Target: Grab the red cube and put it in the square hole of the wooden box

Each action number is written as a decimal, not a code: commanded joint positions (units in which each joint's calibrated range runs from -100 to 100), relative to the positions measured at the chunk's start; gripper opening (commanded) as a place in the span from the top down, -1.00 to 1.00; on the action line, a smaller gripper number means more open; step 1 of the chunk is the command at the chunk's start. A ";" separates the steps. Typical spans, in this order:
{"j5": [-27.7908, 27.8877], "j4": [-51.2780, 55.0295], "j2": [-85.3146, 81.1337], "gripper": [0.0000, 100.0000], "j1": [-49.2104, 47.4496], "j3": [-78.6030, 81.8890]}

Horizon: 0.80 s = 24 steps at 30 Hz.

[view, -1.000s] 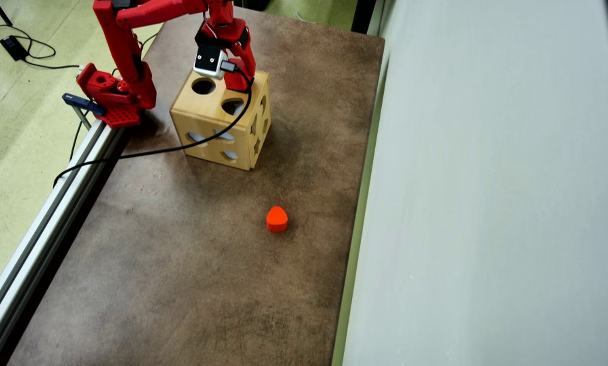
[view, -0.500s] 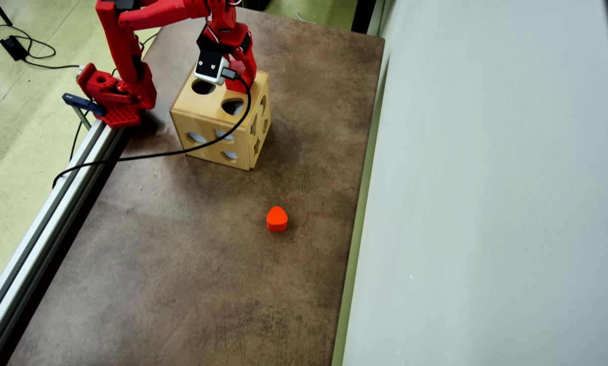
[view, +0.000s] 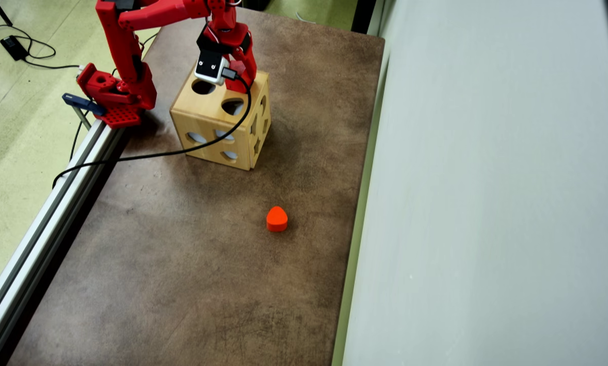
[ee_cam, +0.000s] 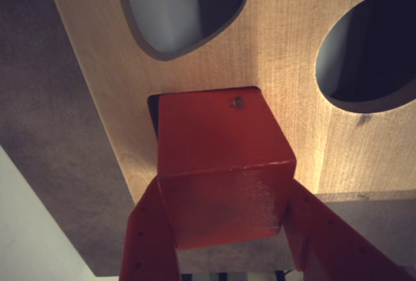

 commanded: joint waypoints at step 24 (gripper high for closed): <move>0.39 4.61 -51.24 0.18 -2.38 0.58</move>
